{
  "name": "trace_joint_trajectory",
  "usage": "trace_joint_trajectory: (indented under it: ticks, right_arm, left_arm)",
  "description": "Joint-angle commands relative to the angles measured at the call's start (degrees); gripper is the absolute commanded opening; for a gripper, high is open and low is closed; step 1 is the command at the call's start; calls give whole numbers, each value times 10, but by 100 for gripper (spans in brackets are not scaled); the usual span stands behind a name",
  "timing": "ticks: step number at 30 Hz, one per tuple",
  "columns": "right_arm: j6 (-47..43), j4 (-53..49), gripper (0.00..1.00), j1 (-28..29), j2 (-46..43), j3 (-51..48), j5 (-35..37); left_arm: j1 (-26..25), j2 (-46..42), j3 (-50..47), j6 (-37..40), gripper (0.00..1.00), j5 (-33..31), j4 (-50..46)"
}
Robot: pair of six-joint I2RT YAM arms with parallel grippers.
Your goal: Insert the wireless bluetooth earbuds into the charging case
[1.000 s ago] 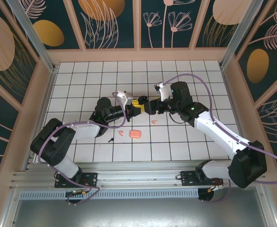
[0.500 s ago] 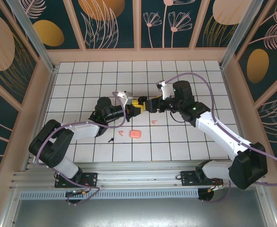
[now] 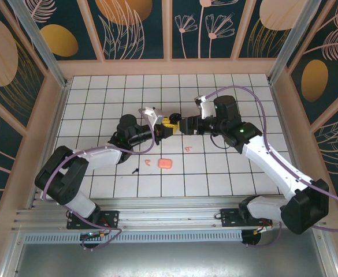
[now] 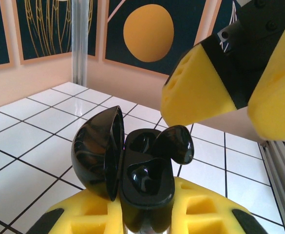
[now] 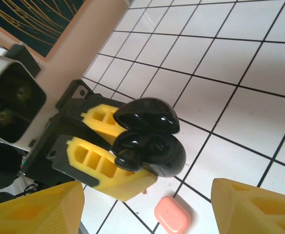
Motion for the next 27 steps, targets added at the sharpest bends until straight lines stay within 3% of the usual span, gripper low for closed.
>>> trace_joint_trajectory:
  ticks: [1, 12, 27]
  right_arm:
    - [9, -21, 70, 3, 10, 31, 17]
    - [12, -4, 72, 3, 34, 43, -9]
    - [-2, -26, 71, -8, 27, 29, 20]
  left_arm:
    - [1, 6, 12, 0, 8, 5, 13]
    - [1, 6, 10, -4, 8, 5, 19]
    - [1, 6, 17, -6, 8, 9, 20]
